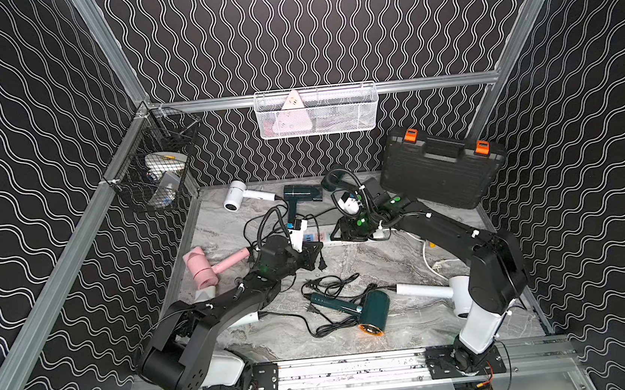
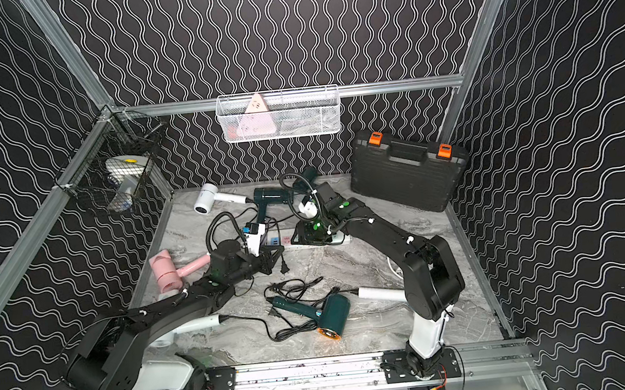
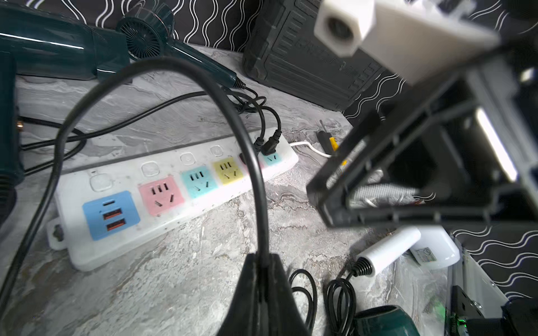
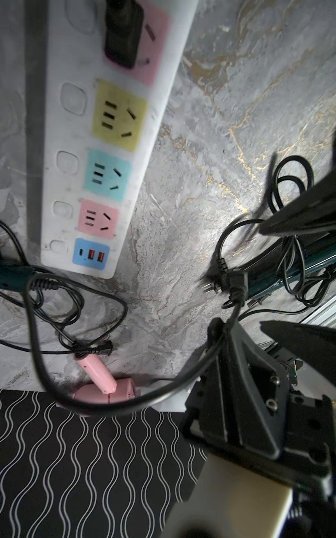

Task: Charge the blow dryers
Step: Pick up the plug from the center of the board.

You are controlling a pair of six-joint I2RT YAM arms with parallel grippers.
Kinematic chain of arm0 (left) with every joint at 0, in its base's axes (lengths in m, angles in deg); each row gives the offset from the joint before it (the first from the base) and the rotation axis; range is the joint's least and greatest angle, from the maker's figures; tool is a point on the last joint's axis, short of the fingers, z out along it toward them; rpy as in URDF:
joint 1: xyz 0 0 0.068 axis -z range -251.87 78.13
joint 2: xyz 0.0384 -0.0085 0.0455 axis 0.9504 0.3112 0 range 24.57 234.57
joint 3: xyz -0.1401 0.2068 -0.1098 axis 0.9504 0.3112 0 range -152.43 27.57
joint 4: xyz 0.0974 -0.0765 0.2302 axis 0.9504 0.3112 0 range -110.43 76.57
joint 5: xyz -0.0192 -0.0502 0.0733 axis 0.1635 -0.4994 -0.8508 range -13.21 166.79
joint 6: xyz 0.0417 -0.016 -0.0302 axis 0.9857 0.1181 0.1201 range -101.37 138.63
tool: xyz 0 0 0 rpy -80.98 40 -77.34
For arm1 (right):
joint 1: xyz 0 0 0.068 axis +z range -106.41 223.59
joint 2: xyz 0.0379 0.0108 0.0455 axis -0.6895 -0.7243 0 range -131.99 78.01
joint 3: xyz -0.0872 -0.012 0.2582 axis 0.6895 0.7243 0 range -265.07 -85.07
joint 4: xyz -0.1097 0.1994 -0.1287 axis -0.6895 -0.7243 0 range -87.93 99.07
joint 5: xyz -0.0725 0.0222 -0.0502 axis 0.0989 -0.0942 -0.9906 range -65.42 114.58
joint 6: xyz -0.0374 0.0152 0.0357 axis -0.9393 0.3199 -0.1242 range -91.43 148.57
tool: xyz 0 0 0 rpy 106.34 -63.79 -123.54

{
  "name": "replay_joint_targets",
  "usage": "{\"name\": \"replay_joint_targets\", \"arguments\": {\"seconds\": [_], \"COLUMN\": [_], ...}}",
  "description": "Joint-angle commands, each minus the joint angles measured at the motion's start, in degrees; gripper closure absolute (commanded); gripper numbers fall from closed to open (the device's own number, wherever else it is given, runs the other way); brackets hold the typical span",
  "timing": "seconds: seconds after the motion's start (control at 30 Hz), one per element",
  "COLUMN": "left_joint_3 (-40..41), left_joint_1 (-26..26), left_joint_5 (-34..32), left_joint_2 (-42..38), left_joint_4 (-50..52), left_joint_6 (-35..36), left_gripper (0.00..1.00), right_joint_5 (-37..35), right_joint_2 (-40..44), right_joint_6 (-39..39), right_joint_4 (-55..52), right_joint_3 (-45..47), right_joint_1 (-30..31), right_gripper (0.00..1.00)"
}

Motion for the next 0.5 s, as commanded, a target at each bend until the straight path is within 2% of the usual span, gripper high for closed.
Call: {"name": "replay_joint_targets", "arguments": {"seconds": [0.0,0.17,0.47], "left_joint_3": [0.3,0.4,0.1], "left_joint_1": [0.1,0.1,0.0], "left_joint_5": [-1.2,-1.1,-0.9], "left_joint_2": [-0.5,-0.8,-0.6], "left_joint_4": [-2.7,-2.9,-2.7], "left_joint_6": [1.0,0.8,-0.4], "left_gripper": [1.00,1.00,1.00], "right_joint_5": [-1.5,-5.4,-7.8], "right_joint_2": [1.1,0.6,-2.1], "right_joint_6": [-1.8,-2.2,-0.7], "right_joint_4": [4.0,8.2,14.7], "right_joint_3": [2.8,6.1,8.1], "right_joint_1": [2.5,5.7,8.8], "right_gripper": [0.50,0.51,0.56]}}
